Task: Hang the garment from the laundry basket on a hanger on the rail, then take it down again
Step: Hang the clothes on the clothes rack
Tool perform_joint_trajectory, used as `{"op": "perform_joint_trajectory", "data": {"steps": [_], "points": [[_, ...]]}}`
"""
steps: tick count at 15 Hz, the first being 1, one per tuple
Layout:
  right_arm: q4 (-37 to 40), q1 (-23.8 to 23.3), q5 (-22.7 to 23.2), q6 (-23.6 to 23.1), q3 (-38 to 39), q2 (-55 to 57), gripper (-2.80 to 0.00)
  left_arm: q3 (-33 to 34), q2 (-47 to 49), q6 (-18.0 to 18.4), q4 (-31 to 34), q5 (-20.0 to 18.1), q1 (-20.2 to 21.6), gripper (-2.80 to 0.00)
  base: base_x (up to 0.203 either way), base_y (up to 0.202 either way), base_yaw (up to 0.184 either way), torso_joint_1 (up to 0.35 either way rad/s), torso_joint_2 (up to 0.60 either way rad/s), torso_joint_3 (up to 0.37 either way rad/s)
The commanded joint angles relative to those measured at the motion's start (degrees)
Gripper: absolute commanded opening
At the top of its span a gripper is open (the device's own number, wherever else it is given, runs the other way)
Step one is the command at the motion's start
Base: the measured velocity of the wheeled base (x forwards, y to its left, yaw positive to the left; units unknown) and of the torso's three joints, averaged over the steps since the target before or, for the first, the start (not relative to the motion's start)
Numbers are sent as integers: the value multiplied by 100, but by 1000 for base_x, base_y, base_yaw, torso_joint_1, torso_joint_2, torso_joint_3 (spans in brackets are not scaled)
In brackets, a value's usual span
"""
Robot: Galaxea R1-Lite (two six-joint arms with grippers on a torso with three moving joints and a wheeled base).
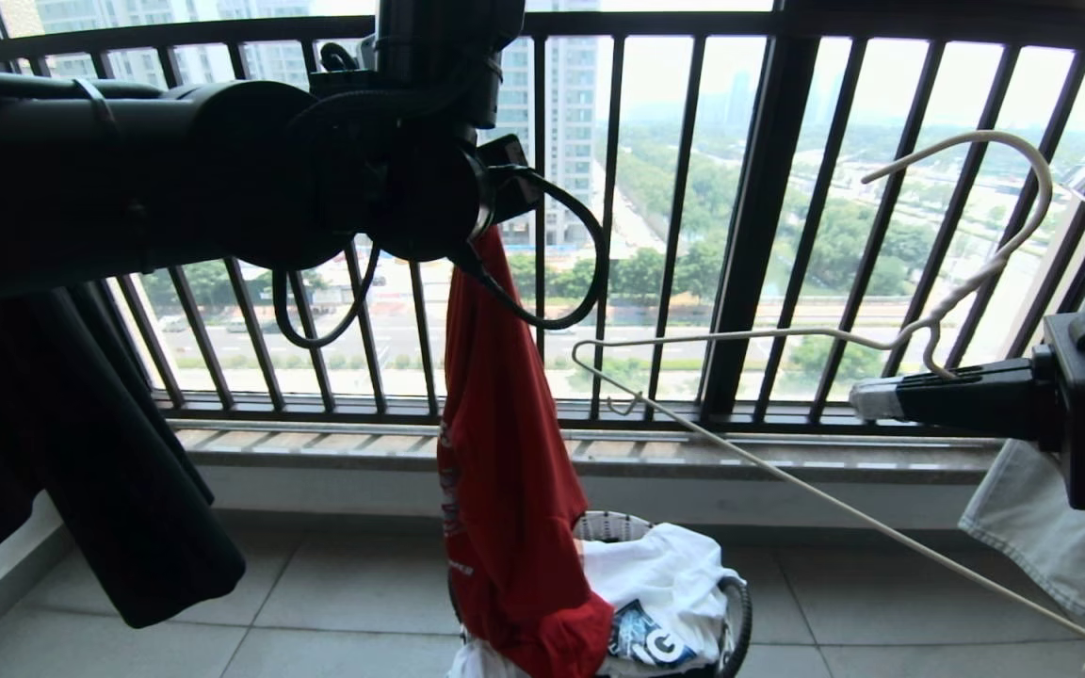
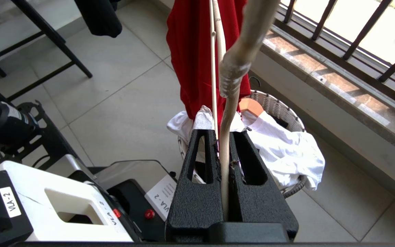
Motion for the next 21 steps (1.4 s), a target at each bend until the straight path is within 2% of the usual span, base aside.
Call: {"op": "perform_joint_trajectory", "data": {"steps": [1, 5, 7, 10, 12, 21], "points": [[4, 371, 20, 16, 92, 212, -280, -12, 41, -15, 17, 11, 6, -280, 0, 0, 0, 0, 0, 0], [-69, 720, 10, 912, -45, 373, -280, -21, 264, 1, 56, -4, -9, -280, 0, 0, 0, 0, 0, 0], [-142, 771, -1, 1535, -228, 488, -280, -29, 284, 9, 405, -73, -47, -280, 0, 0, 0, 0, 0, 0], [-619, 776, -67, 2227, -291, 645, -280, -31, 272, 10, 927, -390, -100, -280, 0, 0, 0, 0, 0, 0], [-702, 776, -200, 2414, -340, 748, -280, -36, 213, 2, 1184, -696, -100, -280, 0, 0, 0, 0, 0, 0], [-827, 776, -430, 2563, -408, 901, -280, -21, 108, 10, 1384, -736, -143, -280, 0, 0, 0, 0, 0, 0]]}}
